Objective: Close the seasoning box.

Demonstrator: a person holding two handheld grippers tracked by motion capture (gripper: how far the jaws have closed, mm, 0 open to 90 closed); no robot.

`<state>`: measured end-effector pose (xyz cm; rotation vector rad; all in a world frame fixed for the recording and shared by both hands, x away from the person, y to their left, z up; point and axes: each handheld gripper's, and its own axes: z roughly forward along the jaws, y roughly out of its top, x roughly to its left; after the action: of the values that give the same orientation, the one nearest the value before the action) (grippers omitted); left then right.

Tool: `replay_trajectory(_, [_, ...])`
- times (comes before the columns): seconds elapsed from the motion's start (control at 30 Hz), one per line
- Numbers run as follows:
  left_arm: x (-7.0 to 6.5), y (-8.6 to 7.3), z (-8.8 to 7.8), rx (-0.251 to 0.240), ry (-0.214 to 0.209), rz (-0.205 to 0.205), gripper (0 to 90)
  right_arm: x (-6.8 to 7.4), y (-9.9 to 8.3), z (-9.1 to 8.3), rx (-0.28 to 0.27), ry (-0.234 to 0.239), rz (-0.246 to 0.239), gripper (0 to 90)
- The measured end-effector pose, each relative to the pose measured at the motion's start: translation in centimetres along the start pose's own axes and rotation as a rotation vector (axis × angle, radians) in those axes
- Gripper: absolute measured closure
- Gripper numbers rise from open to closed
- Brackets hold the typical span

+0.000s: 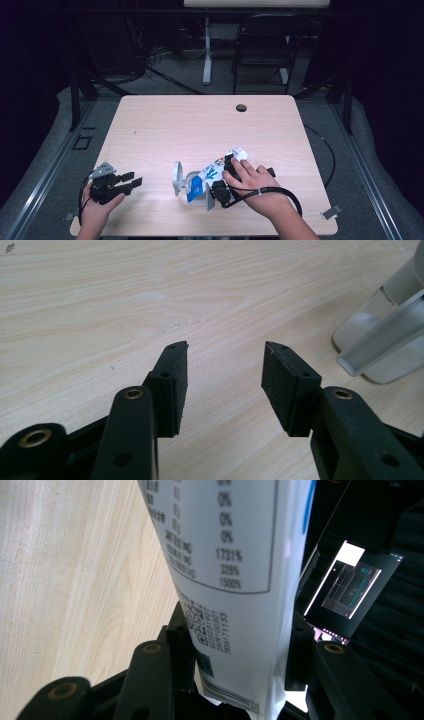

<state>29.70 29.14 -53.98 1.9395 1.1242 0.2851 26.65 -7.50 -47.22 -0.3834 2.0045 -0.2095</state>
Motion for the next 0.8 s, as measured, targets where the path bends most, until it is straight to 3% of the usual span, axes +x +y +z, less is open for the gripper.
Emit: replay_trajectory(0.8, [0.05, -0.06, 0.10, -0.009, 0.004, 0.000, 53.8, -0.13, 0.07, -0.12, -0.003, -0.011, 0.003, 63.3])
